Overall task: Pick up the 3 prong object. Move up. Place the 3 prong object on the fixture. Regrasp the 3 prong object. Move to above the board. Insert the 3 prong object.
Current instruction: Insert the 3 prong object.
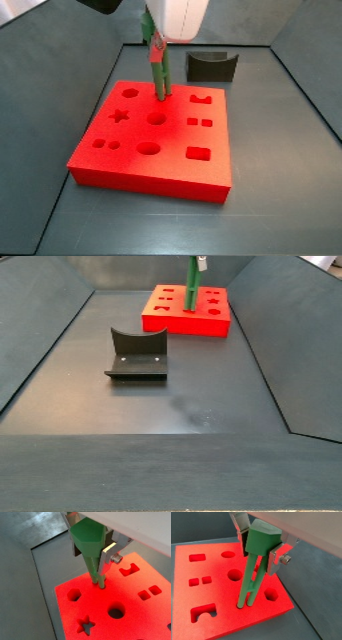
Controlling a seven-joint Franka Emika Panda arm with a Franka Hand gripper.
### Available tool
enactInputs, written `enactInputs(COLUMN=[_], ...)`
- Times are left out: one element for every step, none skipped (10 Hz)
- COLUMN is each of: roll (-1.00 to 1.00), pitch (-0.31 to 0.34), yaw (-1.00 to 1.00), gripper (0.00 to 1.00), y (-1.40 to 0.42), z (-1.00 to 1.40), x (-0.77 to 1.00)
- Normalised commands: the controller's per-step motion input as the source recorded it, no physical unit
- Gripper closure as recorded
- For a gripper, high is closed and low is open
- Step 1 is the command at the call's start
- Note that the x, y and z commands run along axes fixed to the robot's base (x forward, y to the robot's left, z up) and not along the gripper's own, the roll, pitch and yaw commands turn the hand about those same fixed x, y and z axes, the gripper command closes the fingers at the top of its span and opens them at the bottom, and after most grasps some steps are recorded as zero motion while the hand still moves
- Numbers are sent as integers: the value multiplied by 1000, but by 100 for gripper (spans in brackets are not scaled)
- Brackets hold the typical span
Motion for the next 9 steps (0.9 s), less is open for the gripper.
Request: enactInputs(roll=[-124,-19,-7,-114,-294,-250,-240,-161,-183], pitch=[-19,-3,-20,0,0,29,36,40,0], yaw=[0,0,0,-26,0,0,69,166,77], gripper=[100,100,100,100,100,100,100,100,100], y=[74,0,0,29,363,451,503,546,340], z=[-423,-554,-309,-129,-560,-666,-694,-806,-826], x=[154,97,9,106,483,494,517,417,46])
